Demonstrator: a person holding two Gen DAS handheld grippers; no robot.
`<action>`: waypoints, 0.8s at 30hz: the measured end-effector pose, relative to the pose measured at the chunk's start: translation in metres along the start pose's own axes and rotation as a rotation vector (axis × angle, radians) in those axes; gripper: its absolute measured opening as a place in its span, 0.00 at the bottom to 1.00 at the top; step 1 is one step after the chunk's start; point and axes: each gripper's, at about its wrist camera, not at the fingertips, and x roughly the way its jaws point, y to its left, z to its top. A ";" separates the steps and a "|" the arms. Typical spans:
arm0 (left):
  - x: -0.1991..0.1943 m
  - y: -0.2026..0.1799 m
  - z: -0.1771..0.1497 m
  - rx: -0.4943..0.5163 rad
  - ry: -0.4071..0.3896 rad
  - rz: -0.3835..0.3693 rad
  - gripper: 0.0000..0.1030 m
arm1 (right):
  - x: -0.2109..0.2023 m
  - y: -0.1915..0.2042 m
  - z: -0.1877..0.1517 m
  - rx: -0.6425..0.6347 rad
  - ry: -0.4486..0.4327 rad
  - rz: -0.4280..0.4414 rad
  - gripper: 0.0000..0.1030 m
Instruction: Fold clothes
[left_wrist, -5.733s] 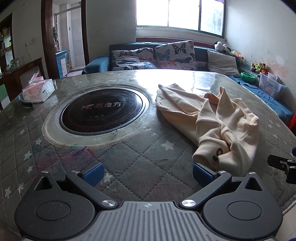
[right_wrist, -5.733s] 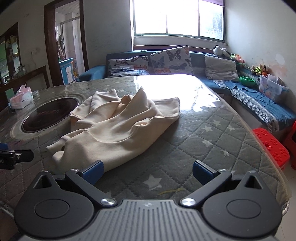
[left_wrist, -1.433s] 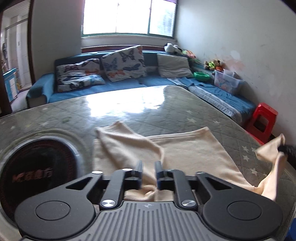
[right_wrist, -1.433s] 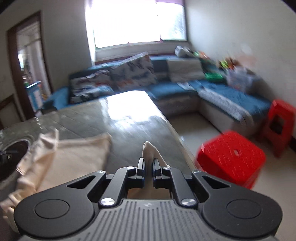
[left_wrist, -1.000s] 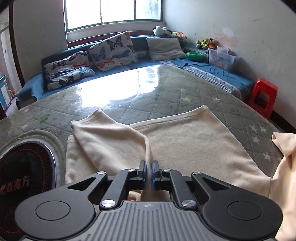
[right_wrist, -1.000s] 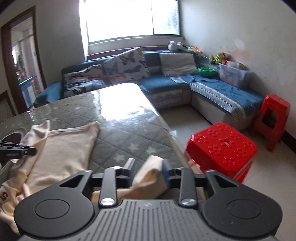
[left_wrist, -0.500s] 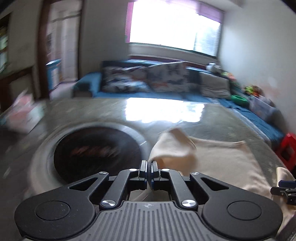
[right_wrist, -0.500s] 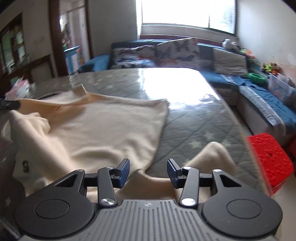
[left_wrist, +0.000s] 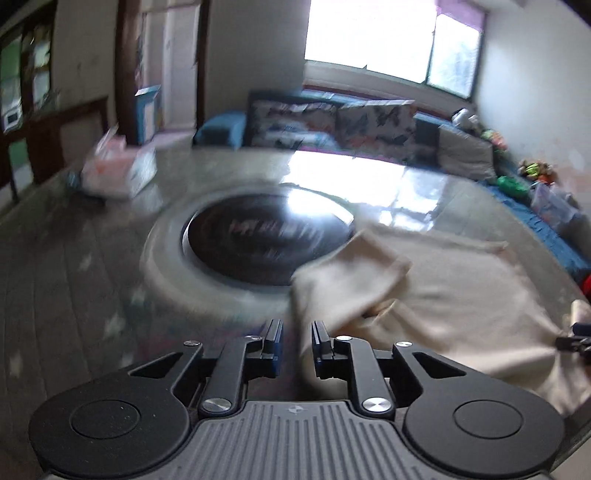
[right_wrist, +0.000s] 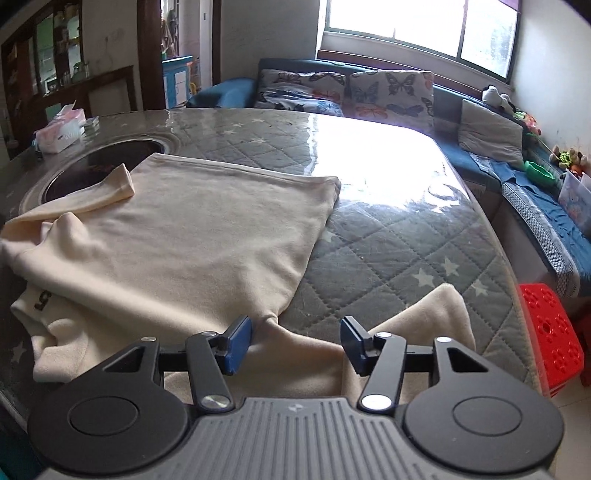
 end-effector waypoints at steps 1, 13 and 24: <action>0.003 -0.006 0.005 0.009 -0.005 -0.026 0.18 | 0.000 0.000 0.002 -0.002 -0.002 0.000 0.53; 0.101 -0.067 0.023 0.118 0.178 -0.254 0.18 | 0.042 -0.021 0.057 0.044 -0.018 0.028 0.51; 0.149 -0.058 0.047 0.146 0.158 -0.140 0.19 | 0.108 -0.032 0.095 0.064 0.035 0.031 0.42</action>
